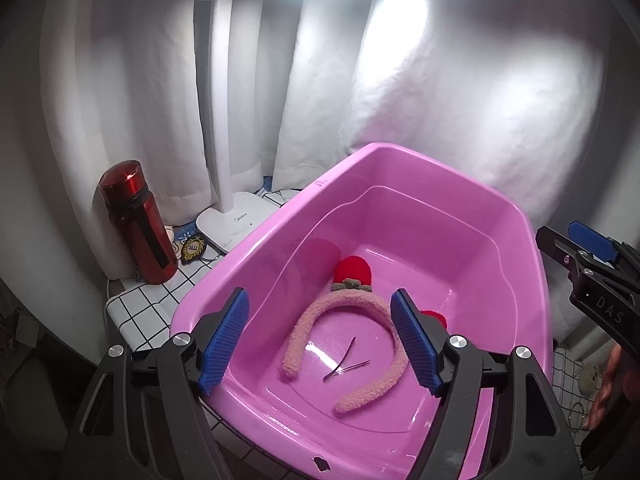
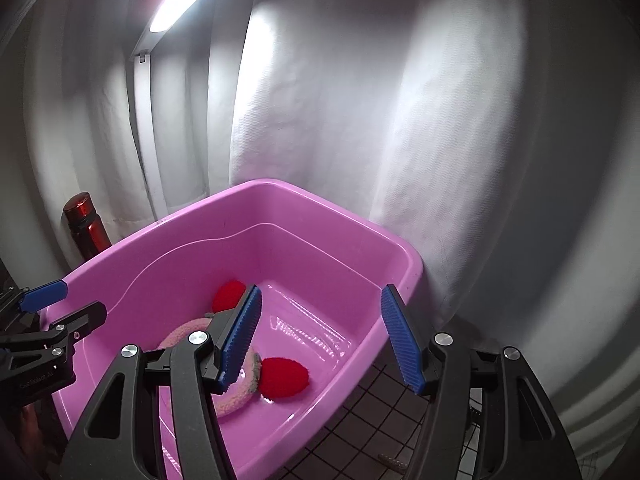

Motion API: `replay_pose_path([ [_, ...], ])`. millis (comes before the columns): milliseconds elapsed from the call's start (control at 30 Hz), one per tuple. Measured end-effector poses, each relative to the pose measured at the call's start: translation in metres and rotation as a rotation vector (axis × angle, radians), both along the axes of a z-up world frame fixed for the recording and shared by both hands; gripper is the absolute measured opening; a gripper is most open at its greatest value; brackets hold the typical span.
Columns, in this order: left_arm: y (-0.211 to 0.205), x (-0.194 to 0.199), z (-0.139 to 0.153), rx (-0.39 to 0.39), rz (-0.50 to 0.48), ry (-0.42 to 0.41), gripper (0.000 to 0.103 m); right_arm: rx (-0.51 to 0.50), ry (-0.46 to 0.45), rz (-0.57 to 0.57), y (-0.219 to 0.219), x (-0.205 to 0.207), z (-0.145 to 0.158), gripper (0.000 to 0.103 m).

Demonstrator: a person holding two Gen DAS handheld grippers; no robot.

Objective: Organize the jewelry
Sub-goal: 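Lower the headband into the pink tub and open the right gripper, then withdraw the right gripper from the tub back over the table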

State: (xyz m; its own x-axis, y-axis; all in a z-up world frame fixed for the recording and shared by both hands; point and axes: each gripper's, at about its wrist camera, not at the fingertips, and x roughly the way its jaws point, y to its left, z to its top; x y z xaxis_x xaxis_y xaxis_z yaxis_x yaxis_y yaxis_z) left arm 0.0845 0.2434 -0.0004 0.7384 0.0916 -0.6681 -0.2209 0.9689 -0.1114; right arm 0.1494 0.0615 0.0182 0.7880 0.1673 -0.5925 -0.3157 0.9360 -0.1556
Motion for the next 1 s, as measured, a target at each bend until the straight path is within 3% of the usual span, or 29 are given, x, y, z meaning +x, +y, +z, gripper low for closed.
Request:
replay_pose_path([
  [833,-0.038,-0.048,0.019,0.024,-0.022,0.001,0.076,0.046,-0.028,-0.025,-0.049,-0.076,0.015,0.06],
  [1000,-0.057,-0.062,0.02,-0.006,-0.057,0.008,0.076,0.034,-0.04,-0.033,-0.068,-0.1,0.02,0.06],
])
